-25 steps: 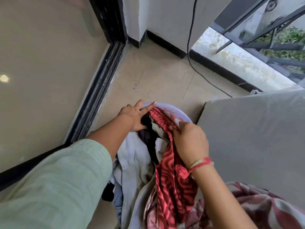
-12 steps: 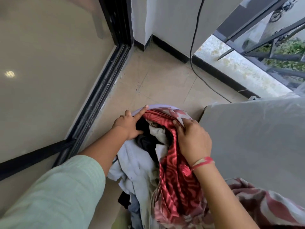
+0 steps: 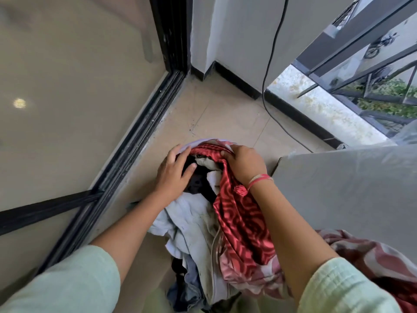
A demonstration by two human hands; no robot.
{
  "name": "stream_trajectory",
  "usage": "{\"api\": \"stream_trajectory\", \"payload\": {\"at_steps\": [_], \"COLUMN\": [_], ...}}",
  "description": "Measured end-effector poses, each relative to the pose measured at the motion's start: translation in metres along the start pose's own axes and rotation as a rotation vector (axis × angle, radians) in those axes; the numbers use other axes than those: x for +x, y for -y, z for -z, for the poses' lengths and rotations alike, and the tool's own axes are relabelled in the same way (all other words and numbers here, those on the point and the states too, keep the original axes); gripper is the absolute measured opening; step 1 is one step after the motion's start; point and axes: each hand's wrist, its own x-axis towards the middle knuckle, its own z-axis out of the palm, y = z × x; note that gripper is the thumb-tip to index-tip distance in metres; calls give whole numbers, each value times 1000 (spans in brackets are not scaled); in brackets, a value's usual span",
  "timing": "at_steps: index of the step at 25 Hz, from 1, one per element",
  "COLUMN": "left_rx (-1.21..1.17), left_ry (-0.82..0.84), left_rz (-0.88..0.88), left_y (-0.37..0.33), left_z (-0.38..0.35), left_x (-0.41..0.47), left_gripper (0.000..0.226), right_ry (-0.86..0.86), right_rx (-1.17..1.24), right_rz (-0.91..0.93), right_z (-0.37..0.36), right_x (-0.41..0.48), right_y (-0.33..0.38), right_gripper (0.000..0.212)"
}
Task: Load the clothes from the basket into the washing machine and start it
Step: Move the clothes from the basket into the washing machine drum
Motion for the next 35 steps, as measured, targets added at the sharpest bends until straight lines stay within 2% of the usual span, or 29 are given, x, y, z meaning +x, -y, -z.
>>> {"api": "stream_trajectory", "payload": {"at_steps": [1,2,4,5,8,10,12,13,15,17,19,22,24,25,27,28,30,31,33,35], "left_rx": [-119,-177,-6,117,243,352,494,516,494,501,617,670,456,354,348,424,594,609,526,571], "left_ry": [13,104,322,377,384,257,125,123,176,215,256,309,400,384,348,383,456,429,258,236], "left_rz": [-98,-156,-174,-155,-100,-95,-76,-53,-5,31,40,-22,54,121,180,102,-64,-103,-165,-174], "left_y": [-9,-17,-26,-28,-34,-43,-49,-50,-51,-50,-47,-47,-36,-38,-31,-29,-39,-48,-64,-78], "left_z": [-2,-5,-9,-9,-8,-13,-28,-34,-37,-40,-45,-50,-62,-60,-74,-73,-62,-52,-41,-38], "left_x": [-4,-7,-14,-16,-14,-13,-20,-26,-32,-37,-43,-52,-59,-60,-56,-51,-38,-30,-10,12], "left_gripper": [80,89,110,117,124,121,104,93,84,85,77,68,63,63,73,76,68,67,70,60], "right_ry": [12,26,55,74,121,119,47,-5,-101,-82,-67,-54,-122,-142,-67,-43,-177,-275,-392,-341], "right_rx": [32,53,55,53,12,-55,-89,-79,-73,-139,-127,-107,-230,-275,-267,-222,-88,-12,121,96], "right_rz": [13,26,52,65,121,149,142,130,109,80,80,193,335,378,403,358,173,54,-110,-127], "right_z": [4,7,8,9,16,23,29,29,20,12,19,51,57,55,49,48,49,52,62,51], "right_x": [9,17,23,23,29,31,26,19,-5,-25,-35,-51,-71,-86,-107,-107,-86,-67,-35,-31], "right_y": [-1,-5,-11,-12,-8,-2,-1,0,4,6,3,6,16,23,25,18,-4,-18,-34,-35], "right_gripper": [33,31,27,27,29,28,24,20,19,22,21,25,30,26,15,13,17,22,24,36]}}
